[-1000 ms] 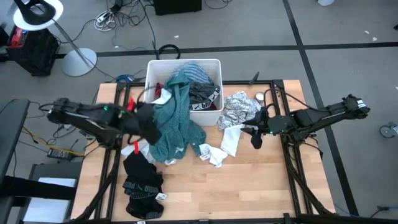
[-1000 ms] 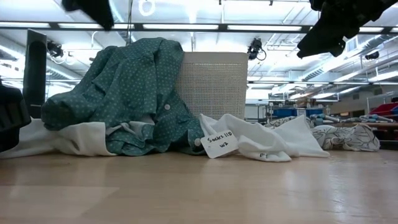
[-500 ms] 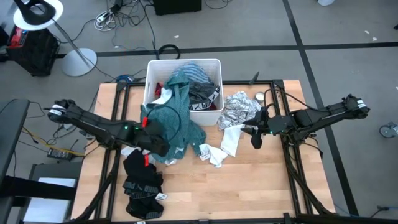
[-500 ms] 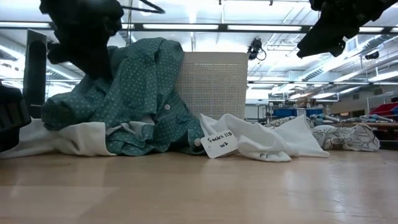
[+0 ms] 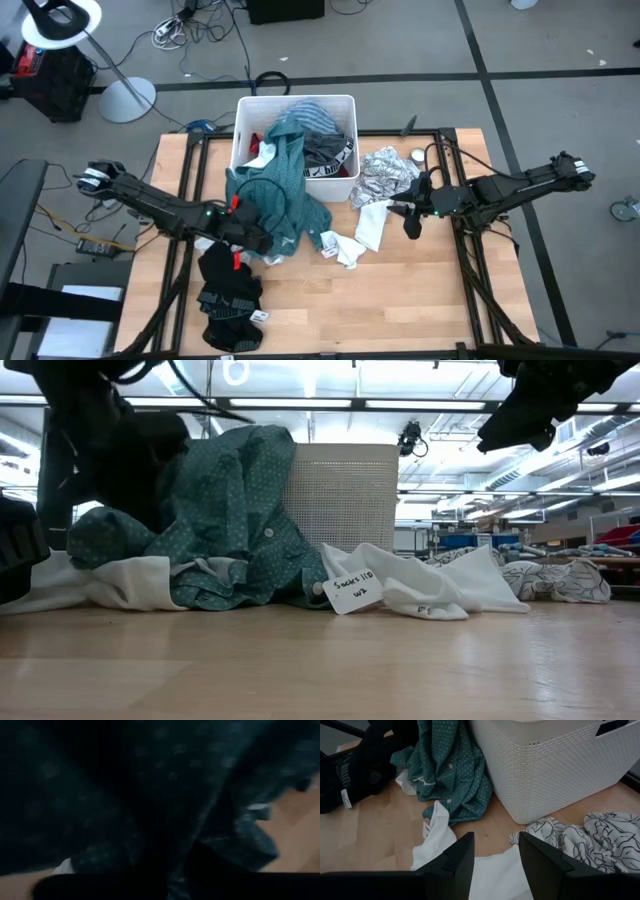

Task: Sort clothes
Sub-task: Put the green patterned long sleeve shirt into the white laundry bin

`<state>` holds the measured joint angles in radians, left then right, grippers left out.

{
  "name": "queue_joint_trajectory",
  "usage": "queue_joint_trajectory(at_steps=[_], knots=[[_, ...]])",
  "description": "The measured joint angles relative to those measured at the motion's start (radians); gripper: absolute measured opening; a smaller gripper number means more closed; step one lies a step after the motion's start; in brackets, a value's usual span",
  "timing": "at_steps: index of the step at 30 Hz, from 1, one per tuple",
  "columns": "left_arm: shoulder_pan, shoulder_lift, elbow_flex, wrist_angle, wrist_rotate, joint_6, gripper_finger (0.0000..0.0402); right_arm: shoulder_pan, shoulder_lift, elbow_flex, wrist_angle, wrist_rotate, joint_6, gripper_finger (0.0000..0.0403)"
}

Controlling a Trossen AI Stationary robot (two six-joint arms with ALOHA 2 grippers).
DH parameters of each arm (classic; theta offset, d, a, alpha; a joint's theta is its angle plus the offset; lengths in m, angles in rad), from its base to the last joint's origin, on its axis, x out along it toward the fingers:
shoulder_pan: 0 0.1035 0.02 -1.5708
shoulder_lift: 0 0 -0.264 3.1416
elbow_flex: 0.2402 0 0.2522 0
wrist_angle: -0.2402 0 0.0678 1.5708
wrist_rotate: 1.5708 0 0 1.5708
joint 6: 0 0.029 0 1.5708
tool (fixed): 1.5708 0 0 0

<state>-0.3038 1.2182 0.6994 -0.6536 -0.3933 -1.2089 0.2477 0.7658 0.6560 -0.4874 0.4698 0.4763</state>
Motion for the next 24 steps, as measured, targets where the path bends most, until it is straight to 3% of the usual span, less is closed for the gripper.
queue_joint_trajectory(at_steps=[2,9,19,24], knots=[[0.000,-0.001,0.018,0.016,-0.001,0.046,0.0013,0.000,0.000,0.000,0.000,0.000,0.000,0.0155],[0.001,-0.011,0.196,-0.044,-0.040,0.249,0.0003,0.000,0.001,0.000,0.000,0.000,0.000,0.0155],[0.004,-0.043,0.644,-0.279,-0.265,0.573,0.0001,0.000,0.001,0.000,0.000,0.000,0.000,0.0155],[0.040,-0.043,0.854,-0.306,-0.369,0.762,0.0001,0.000,0.001,0.000,0.000,0.000,0.000,0.0155]])
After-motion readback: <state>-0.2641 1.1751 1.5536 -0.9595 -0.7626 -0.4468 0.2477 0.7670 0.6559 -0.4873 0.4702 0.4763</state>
